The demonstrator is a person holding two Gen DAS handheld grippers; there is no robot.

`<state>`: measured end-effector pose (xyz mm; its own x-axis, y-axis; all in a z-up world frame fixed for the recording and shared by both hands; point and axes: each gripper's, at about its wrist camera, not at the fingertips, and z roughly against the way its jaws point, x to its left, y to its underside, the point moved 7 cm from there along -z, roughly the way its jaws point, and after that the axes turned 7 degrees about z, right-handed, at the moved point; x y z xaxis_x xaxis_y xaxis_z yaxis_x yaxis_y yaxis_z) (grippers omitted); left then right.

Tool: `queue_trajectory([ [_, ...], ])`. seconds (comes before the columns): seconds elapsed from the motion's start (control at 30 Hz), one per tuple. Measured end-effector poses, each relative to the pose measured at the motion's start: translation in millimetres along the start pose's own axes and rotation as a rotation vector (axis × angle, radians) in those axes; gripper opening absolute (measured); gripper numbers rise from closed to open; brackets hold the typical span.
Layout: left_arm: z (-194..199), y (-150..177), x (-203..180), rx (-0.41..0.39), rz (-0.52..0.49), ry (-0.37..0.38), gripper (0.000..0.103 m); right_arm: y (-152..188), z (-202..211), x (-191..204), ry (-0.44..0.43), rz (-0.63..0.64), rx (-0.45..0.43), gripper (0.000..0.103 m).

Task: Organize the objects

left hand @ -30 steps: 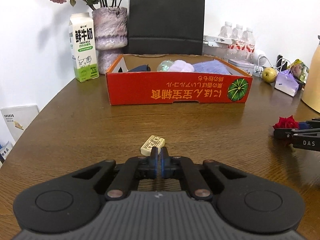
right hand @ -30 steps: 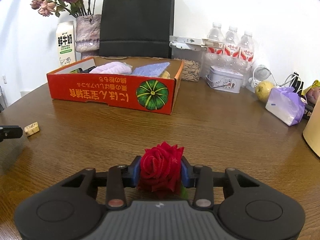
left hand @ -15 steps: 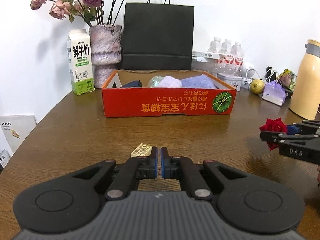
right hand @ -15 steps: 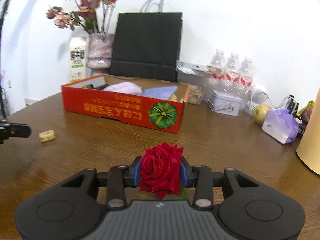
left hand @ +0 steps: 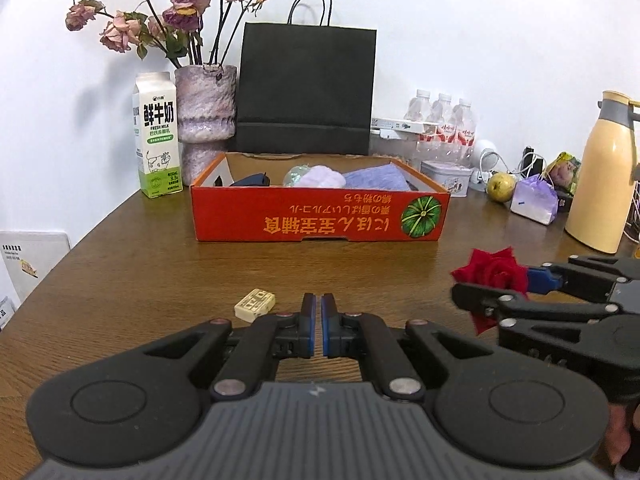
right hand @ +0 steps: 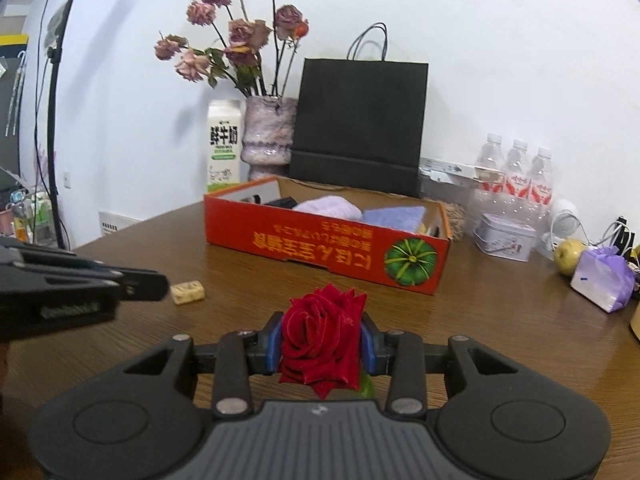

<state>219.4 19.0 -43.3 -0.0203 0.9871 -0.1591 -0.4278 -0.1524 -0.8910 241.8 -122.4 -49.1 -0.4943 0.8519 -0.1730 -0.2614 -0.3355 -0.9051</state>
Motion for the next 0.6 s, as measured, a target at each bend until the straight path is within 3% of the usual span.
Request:
queue_trajectory([
  [0.37,6,-17,-5,-0.048,0.065,-0.011,0.004,-21,9,-2,-0.002,-0.051,-0.062,0.036],
  [0.47,-1,-16,2,-0.011,0.045,-0.039,0.006,-21,9,-4,-0.001,-0.057,-0.061,0.036],
  [0.53,-11,-13,14,0.028,0.028,-0.079,0.021,-19,9,-6,0.000,-0.060,-0.057,0.036],
  [0.6,-26,-12,29,0.078,0.009,-0.125,0.084,-17,9,-6,0.000,-0.063,-0.056,0.036],
])
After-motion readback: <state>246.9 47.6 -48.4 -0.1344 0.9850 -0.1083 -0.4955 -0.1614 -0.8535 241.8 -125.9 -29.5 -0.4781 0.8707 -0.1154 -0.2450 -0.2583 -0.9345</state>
